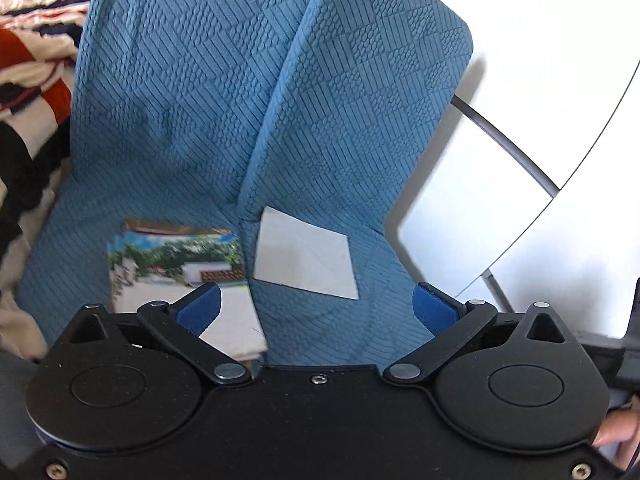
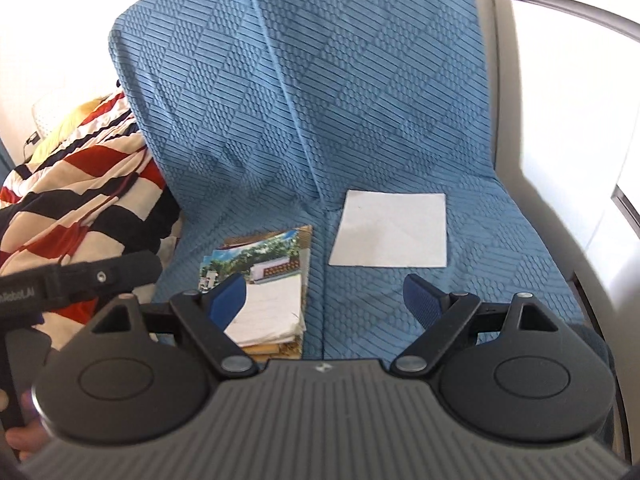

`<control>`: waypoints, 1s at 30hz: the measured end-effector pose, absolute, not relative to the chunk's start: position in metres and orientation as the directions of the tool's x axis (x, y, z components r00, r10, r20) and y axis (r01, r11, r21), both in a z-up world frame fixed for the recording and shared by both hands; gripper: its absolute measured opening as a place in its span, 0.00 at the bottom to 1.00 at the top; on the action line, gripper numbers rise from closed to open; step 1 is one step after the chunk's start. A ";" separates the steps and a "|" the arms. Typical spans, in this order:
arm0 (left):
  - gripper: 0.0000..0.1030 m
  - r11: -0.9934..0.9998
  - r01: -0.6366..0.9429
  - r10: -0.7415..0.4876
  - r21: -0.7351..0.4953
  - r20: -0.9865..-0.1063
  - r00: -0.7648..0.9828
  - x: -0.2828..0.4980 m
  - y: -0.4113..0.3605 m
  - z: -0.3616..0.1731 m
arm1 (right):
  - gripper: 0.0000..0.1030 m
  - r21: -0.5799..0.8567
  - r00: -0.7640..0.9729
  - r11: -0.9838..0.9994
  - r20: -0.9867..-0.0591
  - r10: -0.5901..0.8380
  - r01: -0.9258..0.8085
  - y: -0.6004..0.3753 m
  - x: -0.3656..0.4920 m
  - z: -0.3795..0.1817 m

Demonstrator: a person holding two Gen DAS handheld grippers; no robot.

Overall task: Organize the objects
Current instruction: 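Raise both grippers and move toward the white sheet on the seat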

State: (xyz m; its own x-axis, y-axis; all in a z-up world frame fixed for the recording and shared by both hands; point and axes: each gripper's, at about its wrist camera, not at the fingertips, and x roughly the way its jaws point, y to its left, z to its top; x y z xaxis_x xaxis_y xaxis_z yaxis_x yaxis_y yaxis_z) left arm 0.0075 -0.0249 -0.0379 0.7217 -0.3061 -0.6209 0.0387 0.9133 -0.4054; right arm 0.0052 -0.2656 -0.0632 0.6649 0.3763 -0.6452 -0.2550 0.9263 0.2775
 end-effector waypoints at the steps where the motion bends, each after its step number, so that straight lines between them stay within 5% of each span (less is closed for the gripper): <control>1: 0.99 0.913 0.035 -0.306 -0.407 -0.626 0.717 0.005 -0.028 -0.040 | 0.85 0.277 0.665 0.928 -0.647 0.373 -0.250 -0.268 0.004 -0.065; 30: 0.99 0.921 0.018 -0.286 -0.389 -0.646 0.708 0.016 -0.079 -0.068 | 0.85 0.306 0.685 0.933 -0.639 0.350 -0.192 -0.319 0.010 -0.101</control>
